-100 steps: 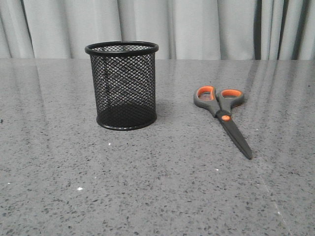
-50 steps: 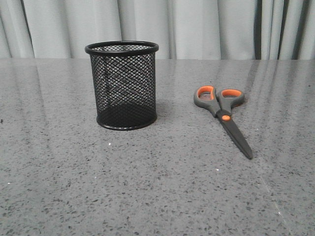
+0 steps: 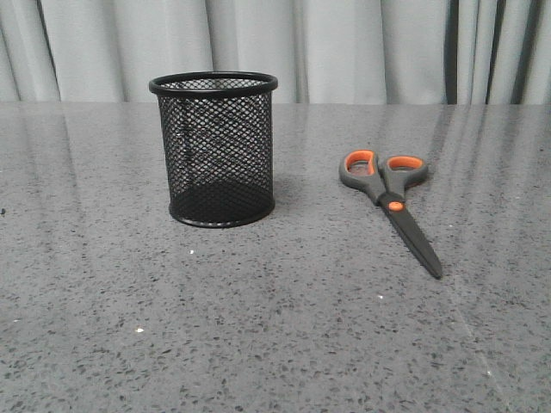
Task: Put pen and scissors into bin
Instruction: 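Align the open left gripper over the pink marker and close on it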
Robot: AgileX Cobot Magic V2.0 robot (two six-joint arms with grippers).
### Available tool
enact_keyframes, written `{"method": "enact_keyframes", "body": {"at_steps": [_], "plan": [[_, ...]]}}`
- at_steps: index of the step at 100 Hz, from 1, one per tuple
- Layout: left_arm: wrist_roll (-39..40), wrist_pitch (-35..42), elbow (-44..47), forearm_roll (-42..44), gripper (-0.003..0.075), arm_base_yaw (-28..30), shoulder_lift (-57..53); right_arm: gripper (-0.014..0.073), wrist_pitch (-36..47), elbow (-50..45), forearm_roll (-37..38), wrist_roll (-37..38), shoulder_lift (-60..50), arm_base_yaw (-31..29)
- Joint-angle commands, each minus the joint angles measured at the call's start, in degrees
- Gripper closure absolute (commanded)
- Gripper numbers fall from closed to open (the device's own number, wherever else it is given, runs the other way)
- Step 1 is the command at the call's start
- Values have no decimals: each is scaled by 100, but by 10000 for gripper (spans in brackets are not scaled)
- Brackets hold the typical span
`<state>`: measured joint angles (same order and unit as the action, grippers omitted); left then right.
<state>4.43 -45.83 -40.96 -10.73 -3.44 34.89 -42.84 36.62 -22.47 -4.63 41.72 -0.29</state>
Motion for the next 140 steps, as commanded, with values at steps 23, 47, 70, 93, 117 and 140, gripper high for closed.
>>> {"method": "enact_keyframes", "body": {"at_steps": [23, 47, 70, 93, 117, 140], "plan": [[-294, 130, -261, -241, 737, 14, 310, 471, 97, 464, -20, -39, 121, -36], [-347, 130, -261, -266, 443, 14, 310, 250, 108, 464, -20, -50, 121, -36], [-443, 108, -284, -516, 355, 14, 348, 250, 108, 464, -20, -50, 121, -36], [-746, -90, -624, -516, 355, 14, 1023, 250, 108, 464, -20, -60, 121, -36], [-757, -506, -1175, -516, 354, 14, 2250, 250, 108, 464, -20, -72, 121, -36], [-757, -1063, -1748, -516, 354, 14, 3440, 250, 108, 464, -20, -146, 121, -36]]}}
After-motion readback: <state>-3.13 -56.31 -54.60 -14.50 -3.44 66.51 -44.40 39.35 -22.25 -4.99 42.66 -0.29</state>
